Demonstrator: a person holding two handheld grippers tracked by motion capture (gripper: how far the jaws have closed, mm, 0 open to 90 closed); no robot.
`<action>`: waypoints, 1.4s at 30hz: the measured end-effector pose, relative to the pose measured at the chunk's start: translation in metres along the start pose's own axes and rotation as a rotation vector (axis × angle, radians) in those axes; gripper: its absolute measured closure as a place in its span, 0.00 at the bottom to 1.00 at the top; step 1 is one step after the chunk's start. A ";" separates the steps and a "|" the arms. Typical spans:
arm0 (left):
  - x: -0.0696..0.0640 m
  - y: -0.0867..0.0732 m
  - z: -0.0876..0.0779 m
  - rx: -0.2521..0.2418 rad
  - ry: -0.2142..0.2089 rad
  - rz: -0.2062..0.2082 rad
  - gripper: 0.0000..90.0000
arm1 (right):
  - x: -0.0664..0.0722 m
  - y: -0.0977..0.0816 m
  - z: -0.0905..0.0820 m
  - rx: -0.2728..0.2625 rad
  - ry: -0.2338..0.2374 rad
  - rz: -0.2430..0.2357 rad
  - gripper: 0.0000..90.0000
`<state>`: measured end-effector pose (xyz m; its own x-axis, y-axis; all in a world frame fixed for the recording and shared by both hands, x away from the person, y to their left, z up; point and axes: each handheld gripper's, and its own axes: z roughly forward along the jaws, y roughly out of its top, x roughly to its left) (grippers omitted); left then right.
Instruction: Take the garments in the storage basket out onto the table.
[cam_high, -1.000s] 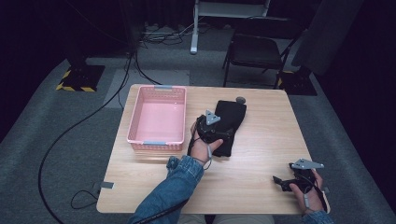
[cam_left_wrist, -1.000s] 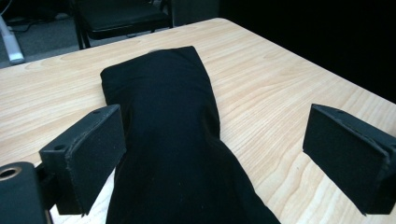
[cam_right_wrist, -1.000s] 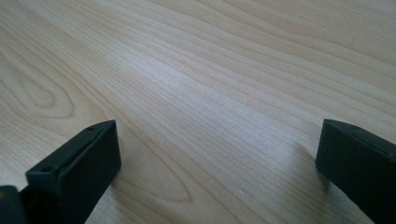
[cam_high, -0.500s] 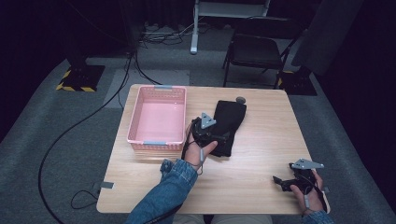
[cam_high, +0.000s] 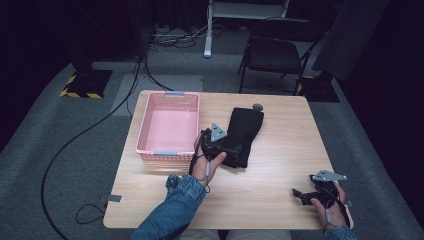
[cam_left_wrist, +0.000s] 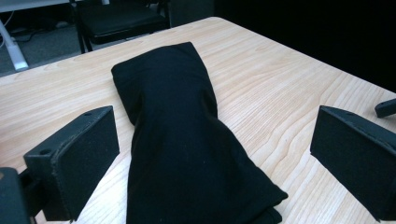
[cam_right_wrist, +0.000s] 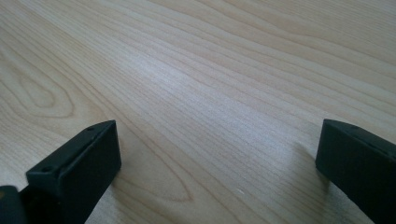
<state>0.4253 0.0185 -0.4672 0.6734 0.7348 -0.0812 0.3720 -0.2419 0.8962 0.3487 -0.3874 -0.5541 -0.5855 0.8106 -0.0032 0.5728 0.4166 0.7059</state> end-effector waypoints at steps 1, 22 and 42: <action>0.000 -0.001 -0.001 0.002 0.000 -0.001 0.01 | 0.000 0.000 0.000 0.000 0.000 0.000 0.00; 0.002 -0.008 -0.029 -0.005 0.001 0.023 0.01 | 0.000 0.000 0.000 0.000 0.000 0.000 0.00; 0.013 -0.023 -0.062 -0.015 0.045 0.018 0.01 | 0.000 0.000 0.000 0.000 0.000 0.000 0.00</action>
<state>0.3858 0.0727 -0.4622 0.6500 0.7585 -0.0456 0.3504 -0.2460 0.9037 0.3486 -0.3873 -0.5541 -0.5859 0.8104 -0.0032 0.5726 0.4168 0.7060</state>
